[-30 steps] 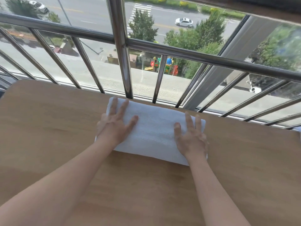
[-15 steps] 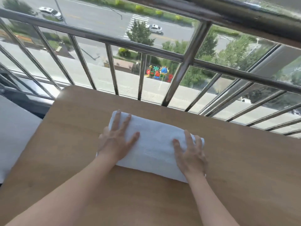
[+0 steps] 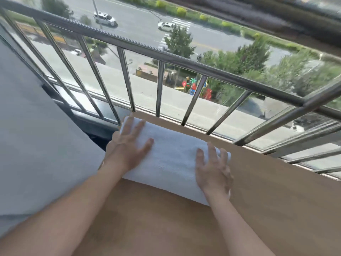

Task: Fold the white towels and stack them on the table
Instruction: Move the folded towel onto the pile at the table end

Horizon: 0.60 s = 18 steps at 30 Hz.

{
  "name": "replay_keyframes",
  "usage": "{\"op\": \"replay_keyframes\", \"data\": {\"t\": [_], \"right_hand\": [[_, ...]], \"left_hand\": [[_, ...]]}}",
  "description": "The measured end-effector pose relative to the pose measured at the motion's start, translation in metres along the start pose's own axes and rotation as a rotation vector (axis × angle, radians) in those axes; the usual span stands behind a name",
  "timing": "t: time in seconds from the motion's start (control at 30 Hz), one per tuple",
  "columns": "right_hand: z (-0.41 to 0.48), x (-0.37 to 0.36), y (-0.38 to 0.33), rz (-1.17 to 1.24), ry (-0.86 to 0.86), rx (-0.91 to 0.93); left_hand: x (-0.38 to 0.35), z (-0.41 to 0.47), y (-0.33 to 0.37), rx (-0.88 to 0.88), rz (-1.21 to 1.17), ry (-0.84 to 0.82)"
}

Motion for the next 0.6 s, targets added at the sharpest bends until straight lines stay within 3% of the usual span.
{"op": "replay_keyframes", "data": {"t": [0.27,0.6], "right_hand": [[0.055,0.000,-0.028,-0.005,0.020,-0.027],[0.066,-0.004,-0.028,-0.002,0.014,-0.055]], "left_hand": [[0.015,0.065,-0.002,-0.040,0.002,-0.010],[0.013,0.071,-0.003,-0.026,0.016,-0.044]]}}
Point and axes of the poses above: each hand's wrist, its own z-axis towards the middle knuckle, its own x-axis out of the back of the hand, y = z × x, the point moved 7 cm from there along z, towards the middle knuckle, and after that the axes turned 12 degrees about -y, right-handed, at the moved point
